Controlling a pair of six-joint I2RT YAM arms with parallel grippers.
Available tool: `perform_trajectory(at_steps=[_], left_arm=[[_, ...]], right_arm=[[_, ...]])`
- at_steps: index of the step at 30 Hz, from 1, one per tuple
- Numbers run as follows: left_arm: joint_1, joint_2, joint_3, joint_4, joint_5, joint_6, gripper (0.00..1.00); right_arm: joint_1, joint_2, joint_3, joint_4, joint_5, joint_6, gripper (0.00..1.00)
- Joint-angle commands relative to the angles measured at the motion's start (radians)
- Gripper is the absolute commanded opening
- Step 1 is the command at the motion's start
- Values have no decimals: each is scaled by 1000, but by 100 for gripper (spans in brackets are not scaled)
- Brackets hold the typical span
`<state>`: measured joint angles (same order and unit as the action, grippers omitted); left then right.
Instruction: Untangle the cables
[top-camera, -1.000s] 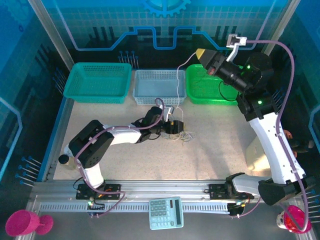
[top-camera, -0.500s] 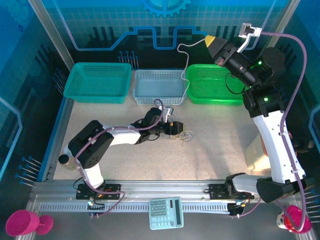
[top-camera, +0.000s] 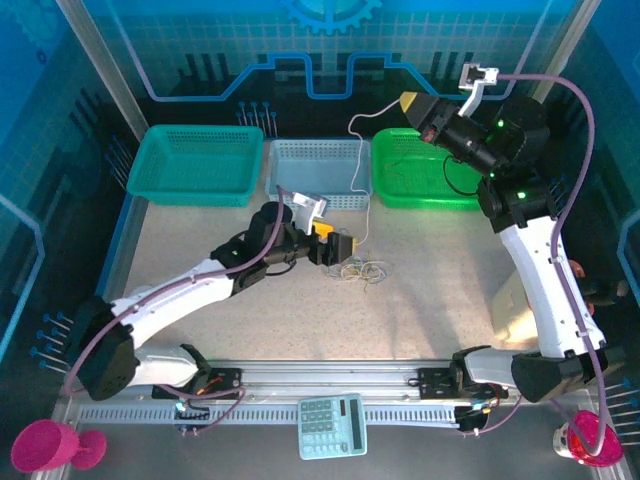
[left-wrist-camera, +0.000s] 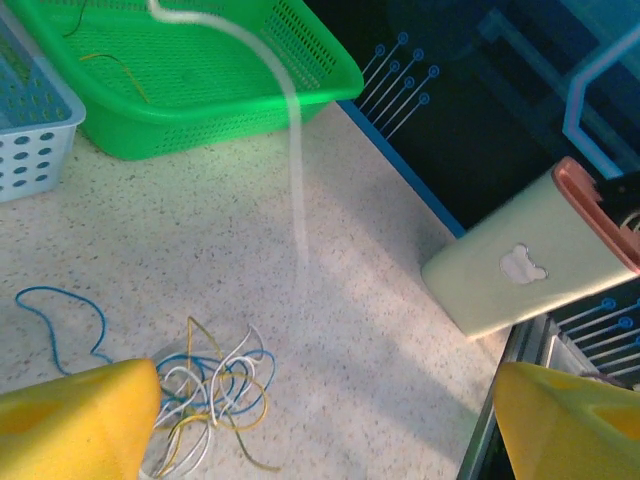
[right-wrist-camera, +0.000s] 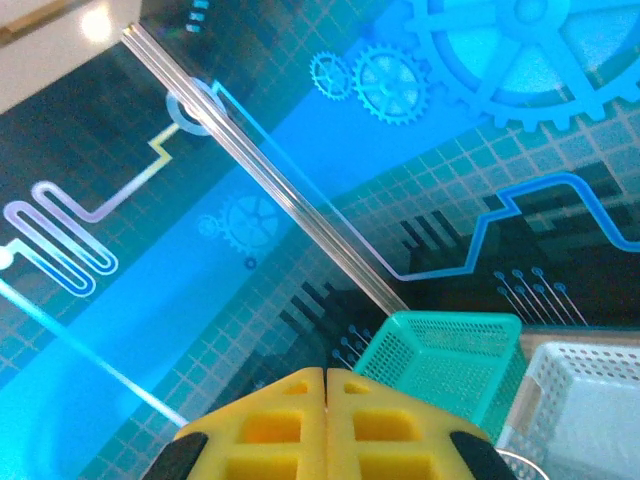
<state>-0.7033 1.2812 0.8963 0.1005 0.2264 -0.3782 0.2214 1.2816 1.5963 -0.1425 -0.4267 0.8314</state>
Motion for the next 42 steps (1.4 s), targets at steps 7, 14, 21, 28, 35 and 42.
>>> perform_trajectory(at_steps=[7, 14, 21, 28, 35, 42], left_arm=[[-4, -117, 240, -239, -23, 216, 91], [20, -89, 389, -246, -66, 326, 89], [84, -24, 518, -318, 27, 400, 77], [140, 41, 594, -380, 191, 422, 66], [144, 97, 635, -409, 260, 417, 55], [145, 119, 633, -388, 270, 405, 39]], right_arm=[[29, 37, -21, -106, -66, -108, 0], [111, 67, -1, -218, -62, -212, 0], [167, 79, 14, -293, -60, -286, 0], [206, 84, 34, -332, -70, -330, 0], [240, 92, 57, -344, -84, -343, 0], [259, 95, 66, -342, -93, -342, 0]])
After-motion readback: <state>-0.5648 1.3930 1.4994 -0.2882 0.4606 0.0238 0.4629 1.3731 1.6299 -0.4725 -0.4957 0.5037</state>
